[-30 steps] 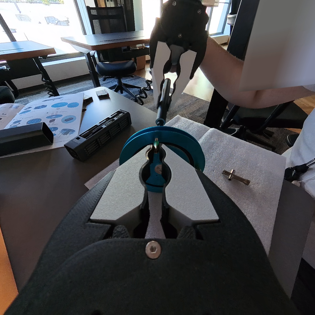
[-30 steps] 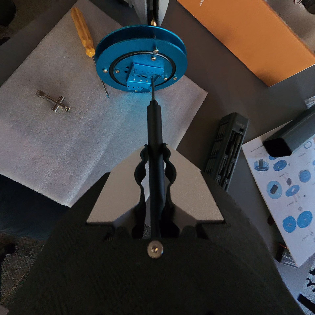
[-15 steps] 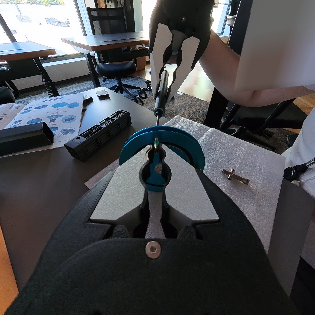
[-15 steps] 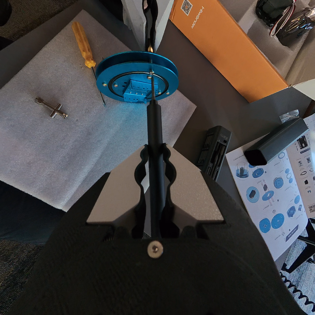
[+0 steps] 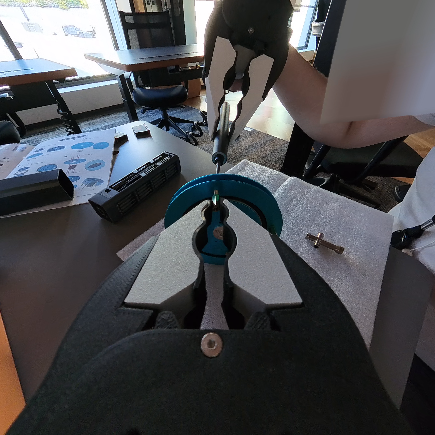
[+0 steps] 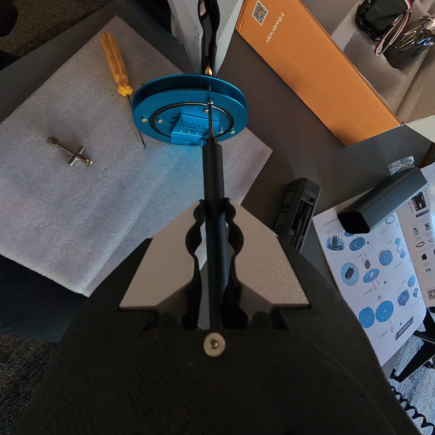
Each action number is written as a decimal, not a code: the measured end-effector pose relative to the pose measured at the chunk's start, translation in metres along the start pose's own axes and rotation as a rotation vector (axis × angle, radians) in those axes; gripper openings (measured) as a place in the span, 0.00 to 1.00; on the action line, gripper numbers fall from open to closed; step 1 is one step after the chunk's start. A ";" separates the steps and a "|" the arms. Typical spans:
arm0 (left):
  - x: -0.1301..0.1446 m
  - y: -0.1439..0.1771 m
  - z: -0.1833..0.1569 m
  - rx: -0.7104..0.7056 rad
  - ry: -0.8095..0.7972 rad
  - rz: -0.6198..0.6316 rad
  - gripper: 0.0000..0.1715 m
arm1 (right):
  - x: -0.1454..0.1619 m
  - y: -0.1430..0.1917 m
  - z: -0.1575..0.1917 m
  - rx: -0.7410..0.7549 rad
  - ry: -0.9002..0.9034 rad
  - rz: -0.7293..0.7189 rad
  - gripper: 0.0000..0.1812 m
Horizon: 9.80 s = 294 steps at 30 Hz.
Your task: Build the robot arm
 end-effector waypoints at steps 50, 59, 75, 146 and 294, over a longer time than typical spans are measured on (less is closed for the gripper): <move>0.002 0.005 0.000 -0.008 -0.038 0.021 0.02 | 0.004 -0.018 -0.001 0.069 0.095 -0.003 0.08; 0.001 0.006 -0.005 -0.005 -0.062 0.024 0.02 | 0.005 -0.022 0.003 0.081 0.113 0.029 0.09; 0.001 0.006 -0.006 -0.024 -0.087 0.034 0.02 | 0.006 -0.027 0.013 -0.193 -0.118 -0.076 0.08; -0.001 -0.004 -0.010 -0.065 -0.224 0.118 0.02 | 0.001 -0.001 0.012 -0.005 -0.002 0.200 0.08; 0.016 0.019 -0.015 -0.191 -0.238 0.107 0.02 | -0.010 -0.055 0.019 -0.782 -0.216 -0.046 0.08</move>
Point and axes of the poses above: each gripper's, where its closed fingertips meet, y back along the fingers, x out of its underside, z = x × y across the jaws, the point moved 2 cm from there along y, back along the fingers, and after that the axes turned 2 degrees about z, right-handed, at the moved point
